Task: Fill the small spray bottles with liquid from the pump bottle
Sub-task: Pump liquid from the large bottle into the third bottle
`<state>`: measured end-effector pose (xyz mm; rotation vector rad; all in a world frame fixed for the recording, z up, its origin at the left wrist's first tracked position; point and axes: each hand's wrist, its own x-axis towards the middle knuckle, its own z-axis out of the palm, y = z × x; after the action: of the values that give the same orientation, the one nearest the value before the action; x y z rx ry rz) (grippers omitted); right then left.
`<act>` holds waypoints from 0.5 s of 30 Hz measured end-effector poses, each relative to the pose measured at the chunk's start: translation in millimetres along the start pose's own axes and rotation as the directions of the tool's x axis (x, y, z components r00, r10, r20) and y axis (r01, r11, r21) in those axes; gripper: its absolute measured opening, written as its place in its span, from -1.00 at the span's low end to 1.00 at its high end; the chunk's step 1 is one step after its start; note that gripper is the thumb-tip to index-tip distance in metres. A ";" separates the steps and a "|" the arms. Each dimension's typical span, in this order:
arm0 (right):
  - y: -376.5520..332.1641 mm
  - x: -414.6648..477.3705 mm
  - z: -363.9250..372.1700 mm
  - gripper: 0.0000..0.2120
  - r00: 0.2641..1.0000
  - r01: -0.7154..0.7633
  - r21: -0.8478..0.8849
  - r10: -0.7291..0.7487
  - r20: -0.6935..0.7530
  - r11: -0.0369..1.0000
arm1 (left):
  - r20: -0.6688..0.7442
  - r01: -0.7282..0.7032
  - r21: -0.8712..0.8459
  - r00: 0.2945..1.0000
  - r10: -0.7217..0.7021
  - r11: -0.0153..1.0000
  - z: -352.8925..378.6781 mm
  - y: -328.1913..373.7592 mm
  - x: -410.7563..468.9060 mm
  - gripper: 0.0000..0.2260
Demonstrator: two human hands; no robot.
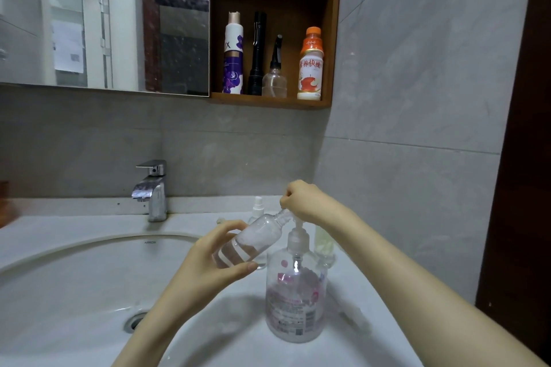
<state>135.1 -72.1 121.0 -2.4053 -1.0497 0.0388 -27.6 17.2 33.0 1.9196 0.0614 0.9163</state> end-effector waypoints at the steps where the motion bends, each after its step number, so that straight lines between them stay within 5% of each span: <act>1: 0.9 -1.5 2.1 -0.87 1.000 -0.012 0.023 0.012 0.006 1.000 | 0.006 -0.005 0.006 1.000 0.005 1.000 -0.1 -0.1 0.6 -0.62; 10: -3.3 -0.8 -2.5 -0.73 1.000 -0.013 -0.094 0.012 -0.011 0.996 | 0.003 0.017 0.026 1.000 -0.017 1.000 -0.6 -1.0 -1.0 -0.62; 15: -0.4 -2.3 2.7 -0.86 0.999 -0.032 0.024 0.031 0.016 0.999 | 0.004 0.010 0.011 1.000 -0.010 1.000 -0.6 -0.9 0.8 -0.63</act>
<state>132.6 -72.3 118.4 -2.4037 -1.0125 0.0808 -27.0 18.5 32.9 1.9291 0.0742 0.9071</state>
